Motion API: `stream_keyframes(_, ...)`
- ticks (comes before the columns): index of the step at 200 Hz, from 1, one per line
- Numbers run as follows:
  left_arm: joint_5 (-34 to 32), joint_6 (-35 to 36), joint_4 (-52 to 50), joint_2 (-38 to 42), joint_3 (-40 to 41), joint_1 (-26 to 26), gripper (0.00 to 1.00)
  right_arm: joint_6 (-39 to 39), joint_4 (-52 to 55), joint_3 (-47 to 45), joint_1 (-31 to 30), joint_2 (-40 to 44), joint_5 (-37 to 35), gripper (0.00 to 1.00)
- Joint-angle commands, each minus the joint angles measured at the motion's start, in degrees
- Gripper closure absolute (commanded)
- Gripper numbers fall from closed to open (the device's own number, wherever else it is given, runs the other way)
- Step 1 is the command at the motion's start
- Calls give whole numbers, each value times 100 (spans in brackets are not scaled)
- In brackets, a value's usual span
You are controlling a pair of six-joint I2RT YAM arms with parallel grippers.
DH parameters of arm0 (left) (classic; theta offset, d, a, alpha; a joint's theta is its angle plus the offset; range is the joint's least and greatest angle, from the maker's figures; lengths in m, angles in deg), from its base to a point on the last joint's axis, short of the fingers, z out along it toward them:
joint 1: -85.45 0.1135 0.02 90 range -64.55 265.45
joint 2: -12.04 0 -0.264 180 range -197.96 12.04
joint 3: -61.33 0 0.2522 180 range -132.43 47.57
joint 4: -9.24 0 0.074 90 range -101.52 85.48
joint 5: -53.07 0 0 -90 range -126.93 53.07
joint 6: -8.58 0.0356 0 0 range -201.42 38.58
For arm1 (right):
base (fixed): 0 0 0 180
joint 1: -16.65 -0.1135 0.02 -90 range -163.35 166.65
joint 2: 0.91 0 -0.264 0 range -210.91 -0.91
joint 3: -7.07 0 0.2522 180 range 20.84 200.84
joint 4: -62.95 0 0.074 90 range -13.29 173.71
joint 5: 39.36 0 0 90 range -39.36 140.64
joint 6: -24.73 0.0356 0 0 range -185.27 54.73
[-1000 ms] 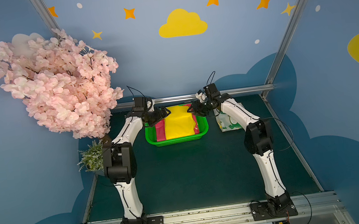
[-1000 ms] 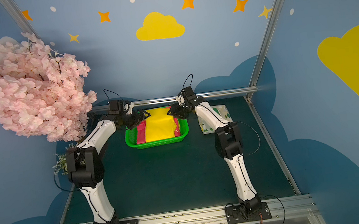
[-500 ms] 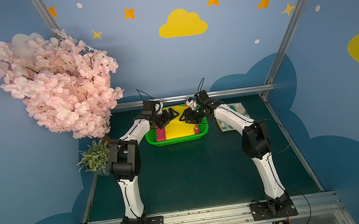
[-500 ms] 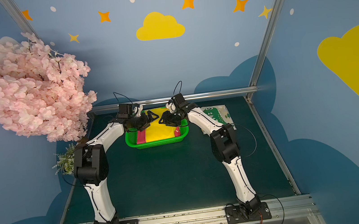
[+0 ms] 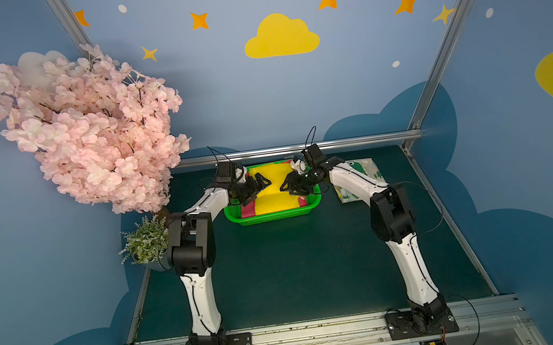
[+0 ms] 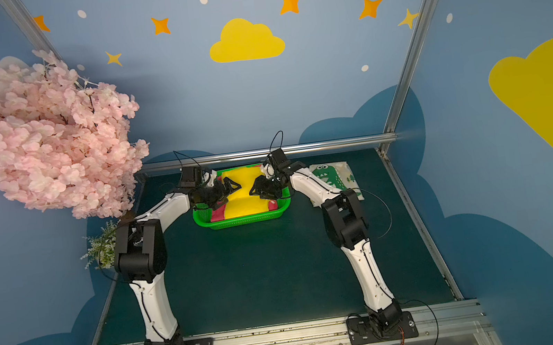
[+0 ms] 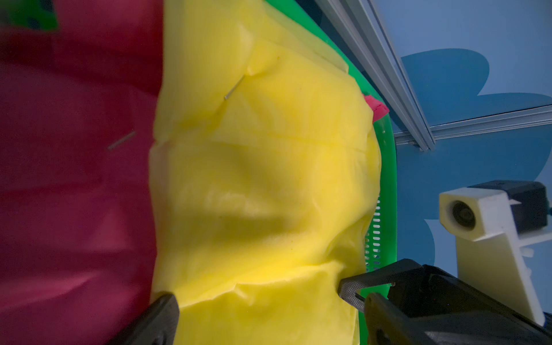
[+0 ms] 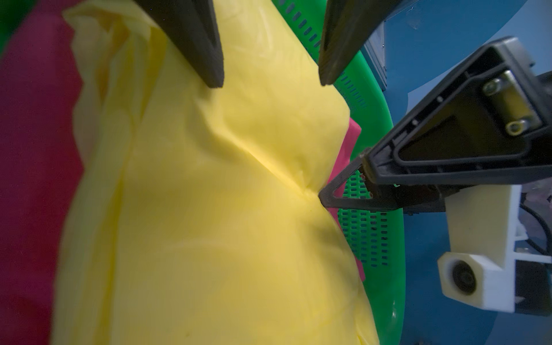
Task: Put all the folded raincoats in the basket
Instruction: Place the raincoat in the basket.
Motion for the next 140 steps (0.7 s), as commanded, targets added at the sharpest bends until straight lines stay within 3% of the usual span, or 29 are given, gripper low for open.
stream_keyframes(1,82,122,-60,377,-103,-4,0,-129,99,-185,70,609,28,44)
stream_keyframes(61,53,483,-430,1146,-83,-204,0,-345,146,-755,604,1721,-66,44)
stream_keyframes(140,-322,652,-584,2268,872,-965,0,-401,-61,-2328,2252,2692,-148,37)
